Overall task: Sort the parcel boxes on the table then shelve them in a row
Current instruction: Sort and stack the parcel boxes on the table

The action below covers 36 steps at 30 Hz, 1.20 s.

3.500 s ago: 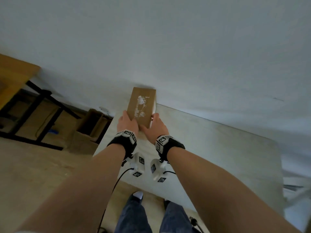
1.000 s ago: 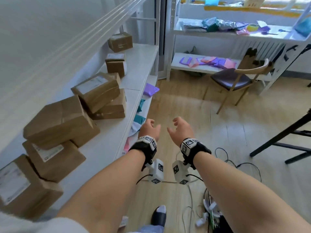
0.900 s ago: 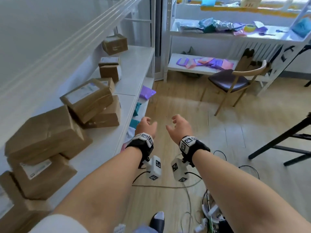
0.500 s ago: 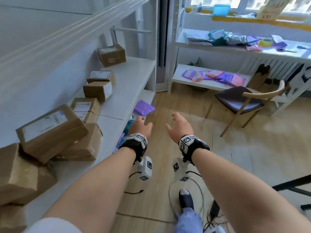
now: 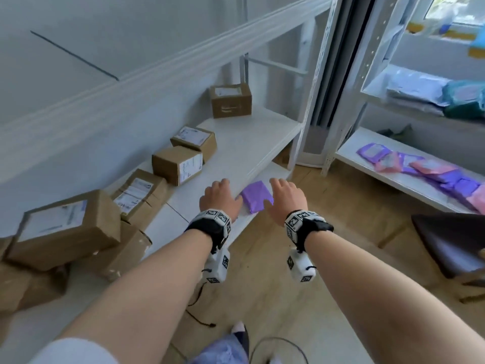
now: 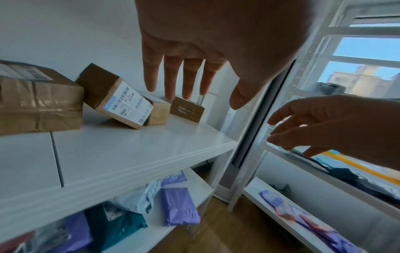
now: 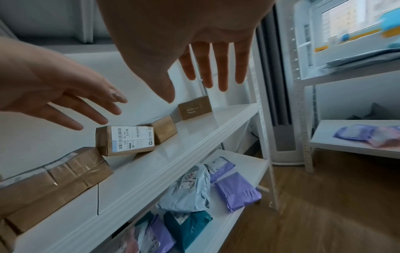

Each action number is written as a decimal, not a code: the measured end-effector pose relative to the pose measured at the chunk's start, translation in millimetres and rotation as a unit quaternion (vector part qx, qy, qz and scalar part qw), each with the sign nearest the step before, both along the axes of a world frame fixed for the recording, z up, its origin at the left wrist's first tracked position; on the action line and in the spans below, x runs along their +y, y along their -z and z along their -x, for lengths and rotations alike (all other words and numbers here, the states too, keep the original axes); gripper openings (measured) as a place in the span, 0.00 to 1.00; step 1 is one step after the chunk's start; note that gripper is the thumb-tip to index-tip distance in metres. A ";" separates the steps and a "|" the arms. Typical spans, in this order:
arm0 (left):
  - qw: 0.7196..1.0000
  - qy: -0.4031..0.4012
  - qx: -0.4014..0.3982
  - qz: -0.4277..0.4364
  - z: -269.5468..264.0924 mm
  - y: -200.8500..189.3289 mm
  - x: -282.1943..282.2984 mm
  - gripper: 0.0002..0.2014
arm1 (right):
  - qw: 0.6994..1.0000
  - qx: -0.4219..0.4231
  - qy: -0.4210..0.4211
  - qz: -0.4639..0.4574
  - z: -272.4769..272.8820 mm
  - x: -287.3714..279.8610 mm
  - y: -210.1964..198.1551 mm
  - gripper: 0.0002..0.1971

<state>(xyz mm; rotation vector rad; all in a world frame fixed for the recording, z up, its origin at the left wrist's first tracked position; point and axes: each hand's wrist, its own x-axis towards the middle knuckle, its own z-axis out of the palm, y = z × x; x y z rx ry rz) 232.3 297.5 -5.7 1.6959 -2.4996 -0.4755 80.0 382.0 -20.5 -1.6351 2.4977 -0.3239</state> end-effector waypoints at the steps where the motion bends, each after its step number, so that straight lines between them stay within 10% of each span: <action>1: 1.000 -0.017 -0.006 0.003 -0.2 1.3 -13.8 0.26 | 1.000 0.002 -0.016 -0.001 4.0 -14.5 0.8 0.25; 14: 0.988 -0.091 -0.095 0.076 14.9 15.0 -196.4 0.39 | 0.990 0.026 -0.139 -0.025 39.3 -210.0 -3.0 0.26; 21: 0.971 -0.207 -0.118 -0.020 -23.3 20.3 -218.6 0.60 | 0.969 -0.008 -0.233 -0.085 0.1 -290.2 24.8 0.29; 29: 0.948 -0.275 -0.011 -0.160 -35.5 31.7 -226.8 0.47 | 0.945 -0.115 -0.271 -0.141 -34.1 -339.7 60.1 0.32; 36: 0.940 -0.301 -0.073 -0.141 -18.8 40.1 -229.3 0.43 | 0.943 -0.133 -0.284 -0.110 -27.6 -346.3 71.5 0.30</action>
